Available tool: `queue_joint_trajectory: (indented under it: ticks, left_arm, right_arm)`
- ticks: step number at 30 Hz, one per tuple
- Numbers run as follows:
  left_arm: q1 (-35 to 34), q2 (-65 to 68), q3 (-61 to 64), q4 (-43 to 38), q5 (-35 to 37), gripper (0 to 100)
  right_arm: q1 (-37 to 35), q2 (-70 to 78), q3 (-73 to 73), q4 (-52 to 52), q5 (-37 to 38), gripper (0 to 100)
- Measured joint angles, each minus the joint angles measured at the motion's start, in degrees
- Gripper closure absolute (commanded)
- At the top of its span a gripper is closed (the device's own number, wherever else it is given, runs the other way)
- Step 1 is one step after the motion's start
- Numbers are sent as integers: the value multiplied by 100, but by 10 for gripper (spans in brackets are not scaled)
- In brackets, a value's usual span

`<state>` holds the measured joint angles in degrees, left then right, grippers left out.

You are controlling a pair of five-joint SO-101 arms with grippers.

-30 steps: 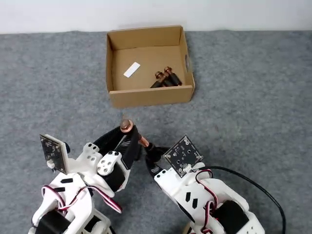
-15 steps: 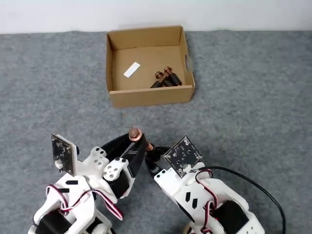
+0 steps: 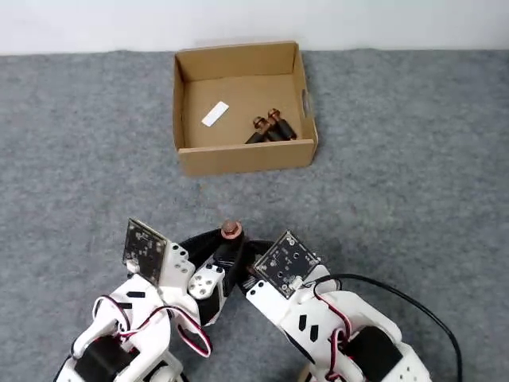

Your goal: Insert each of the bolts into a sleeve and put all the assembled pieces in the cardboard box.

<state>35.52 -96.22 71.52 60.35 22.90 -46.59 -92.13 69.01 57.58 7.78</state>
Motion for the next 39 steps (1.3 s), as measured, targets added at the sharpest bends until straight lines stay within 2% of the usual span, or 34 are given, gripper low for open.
queue_joint_trajectory:
  ticks: [4, 12, 23, 26, 30, 35, 39]
  left_arm:
    - [-53, -9, -18, 264, -132, 785]
    - [-62, 0, -185, 738, -123, 783]
    - [-44, 26, -1187, 1073, -167, 783]
    - [-352, 26, -1407, 1081, -176, 815]
    - [-1081, 26, -1486, 1081, -316, 995]
    - [-1811, 18, -1363, 1081, -440, 996]
    - [-2374, 26, -492, 1081, -484, 996]
  right_arm:
    - [0, 0, 9, 0, 0, 991]
    - [-62, -18, 35, 0, 35, 991]
    - [-62, -18, 35, -9, -132, 991]
    - [26, -18, 35, -9, -527, 991]
    - [598, -18, 26, -9, -1134, 991]
    - [1301, -18, 26, -9, -1679, 991]
    - [1424, 264, -88, 0, -1943, 991]
